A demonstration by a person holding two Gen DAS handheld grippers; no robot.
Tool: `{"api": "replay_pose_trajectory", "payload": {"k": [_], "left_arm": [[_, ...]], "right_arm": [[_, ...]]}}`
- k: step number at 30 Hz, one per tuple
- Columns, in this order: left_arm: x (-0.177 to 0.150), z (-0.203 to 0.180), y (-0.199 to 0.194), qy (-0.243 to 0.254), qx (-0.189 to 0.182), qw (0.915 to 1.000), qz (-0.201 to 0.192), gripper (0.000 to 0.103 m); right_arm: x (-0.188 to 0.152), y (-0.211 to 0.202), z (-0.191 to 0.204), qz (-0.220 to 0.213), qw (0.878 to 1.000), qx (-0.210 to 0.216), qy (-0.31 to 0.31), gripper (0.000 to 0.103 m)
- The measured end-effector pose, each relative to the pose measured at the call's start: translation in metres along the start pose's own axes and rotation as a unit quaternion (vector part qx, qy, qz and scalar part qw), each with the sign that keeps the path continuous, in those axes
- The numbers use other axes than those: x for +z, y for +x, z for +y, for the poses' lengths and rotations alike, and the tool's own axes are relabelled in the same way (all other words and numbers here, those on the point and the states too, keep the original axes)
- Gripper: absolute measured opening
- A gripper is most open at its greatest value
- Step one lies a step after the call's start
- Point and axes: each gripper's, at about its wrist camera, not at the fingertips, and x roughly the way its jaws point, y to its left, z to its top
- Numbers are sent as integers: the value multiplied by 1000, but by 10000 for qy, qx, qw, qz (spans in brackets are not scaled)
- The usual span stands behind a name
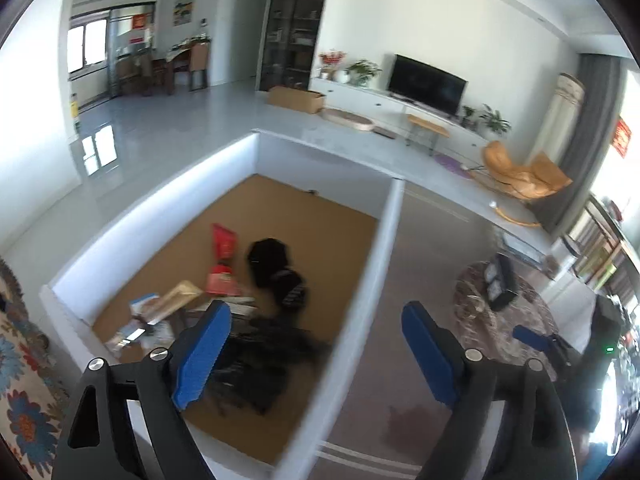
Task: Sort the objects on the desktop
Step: 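Carry both clips over the box and open both tools to drop them, then move both open tools back from the box to the table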
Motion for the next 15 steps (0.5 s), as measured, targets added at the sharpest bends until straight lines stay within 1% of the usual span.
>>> {"api": "replay_pose_trajectory", "payload": {"k": [1,2,3,4,5,6,7,9,11,12,14,15], "left_arm": [[-10,-21,-3,64,-175,9998,-42,99],[-23,-45,-4,114,-402,9991,-57,103],[-37,-66,-2,141,-658,9977,-41,103],[-54,-89,5,166,-956,9953,72,103],[-67,-108,16,207,-1167,9927,241,103],[-80,-126,31,278,-1296,9900,487,103],[-94,-145,51,410,-1320,9872,796,103],[-112,-167,81,731,-1202,9830,1177,103],[-127,-177,103,1058,-902,9819,1287,103],[-132,-177,112,1136,-752,9819,1317,103],[-138,-170,121,1109,-604,9817,1425,103],[-140,-165,121,996,-554,9828,1454,103]], "right_arm": [[-17,-8,-19,48,9995,-318,73,96],[-35,-16,-38,110,9976,-662,167,96],[-52,-24,-55,197,9946,-982,288,96],[-67,-29,-71,319,9909,-1235,431,96],[-79,-36,-84,418,9872,-1431,563,96],[-92,-41,-97,501,9831,-1610,713,96],[-102,-48,-109,546,9803,-1706,834,96],[-117,-53,-124,616,9742,-1900,1054,96],[-122,-55,-128,650,9706,-1966,1227,96],[-123,-55,-126,642,9700,-1958,1289,96],[-124,-52,-121,667,9690,-1976,1323,96],[-123,-48,-118,733,9682,-2006,1303,98]]}}
